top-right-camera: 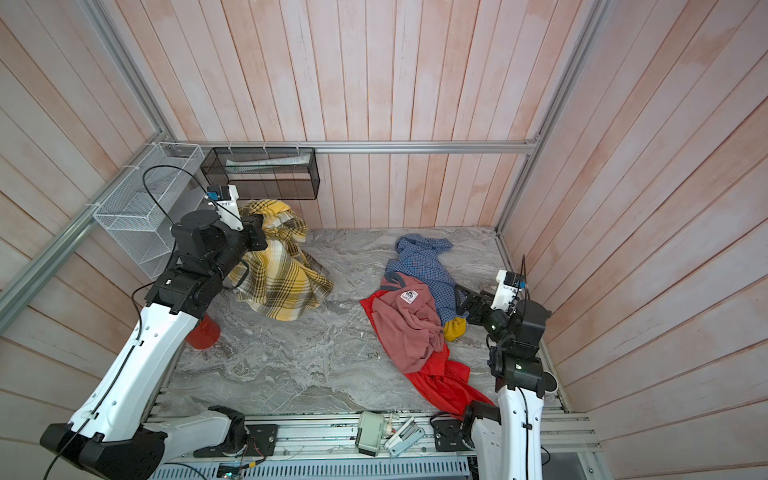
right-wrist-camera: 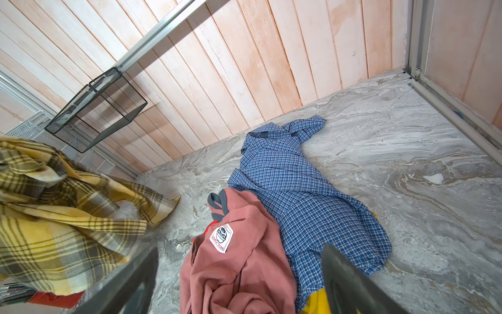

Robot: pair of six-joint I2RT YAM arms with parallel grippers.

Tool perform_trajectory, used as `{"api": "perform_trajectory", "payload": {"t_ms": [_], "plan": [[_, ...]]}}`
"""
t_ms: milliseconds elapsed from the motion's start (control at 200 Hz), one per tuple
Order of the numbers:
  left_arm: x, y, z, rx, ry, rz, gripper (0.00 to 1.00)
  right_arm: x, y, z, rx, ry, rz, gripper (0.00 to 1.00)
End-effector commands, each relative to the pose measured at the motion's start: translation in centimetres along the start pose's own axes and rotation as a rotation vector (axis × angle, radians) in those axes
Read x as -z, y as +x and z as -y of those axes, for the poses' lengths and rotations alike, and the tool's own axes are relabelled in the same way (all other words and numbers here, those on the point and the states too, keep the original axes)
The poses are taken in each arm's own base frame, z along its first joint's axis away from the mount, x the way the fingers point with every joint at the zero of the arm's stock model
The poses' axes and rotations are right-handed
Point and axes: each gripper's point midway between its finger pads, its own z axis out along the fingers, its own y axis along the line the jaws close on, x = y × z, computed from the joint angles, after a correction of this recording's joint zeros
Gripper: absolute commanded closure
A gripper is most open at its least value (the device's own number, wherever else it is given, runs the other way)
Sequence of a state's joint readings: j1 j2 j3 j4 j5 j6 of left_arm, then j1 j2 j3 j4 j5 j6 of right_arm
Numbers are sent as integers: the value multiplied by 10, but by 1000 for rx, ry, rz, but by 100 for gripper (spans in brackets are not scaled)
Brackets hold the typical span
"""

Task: Pick out a specific cloth from the pile
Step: 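Carry the plaid cloth with the left gripper toward the pen cup side, then lower the plaid cloth onto the table with the left gripper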

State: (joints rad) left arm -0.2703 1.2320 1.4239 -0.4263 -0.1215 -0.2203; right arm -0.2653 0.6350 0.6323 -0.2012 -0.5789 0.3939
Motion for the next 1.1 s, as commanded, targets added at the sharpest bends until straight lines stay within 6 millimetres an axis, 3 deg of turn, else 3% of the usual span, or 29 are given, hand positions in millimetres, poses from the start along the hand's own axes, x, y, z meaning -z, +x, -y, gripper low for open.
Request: {"api": "perform_trajectory", "payload": {"t_ms": [0, 260, 705, 795, 985, 1036, 1096], "plan": [[-17, 20, -11, 18, 2, -30, 100, -1, -1, -1, 2, -13, 4, 7], [-55, 114, -29, 11, -13, -237, 100, -2, 1, 1, -6, -7, -1, 7], [-62, 226, -40, 19, -32, -484, 100, -4, 3, 4, -14, -5, -7, 7], [-60, 224, -37, -1, -53, -482, 100, -4, 3, 4, -14, -3, -5, 7], [-51, 167, -21, -25, -3, -325, 100, -4, 3, 3, -16, -8, -6, 7], [-51, 166, -12, -62, 20, -339, 100, -5, 5, 4, -22, -10, -10, 7], [-52, 180, 0, -126, 42, -390, 97, -6, 7, 5, -26, -11, -12, 7]]}}
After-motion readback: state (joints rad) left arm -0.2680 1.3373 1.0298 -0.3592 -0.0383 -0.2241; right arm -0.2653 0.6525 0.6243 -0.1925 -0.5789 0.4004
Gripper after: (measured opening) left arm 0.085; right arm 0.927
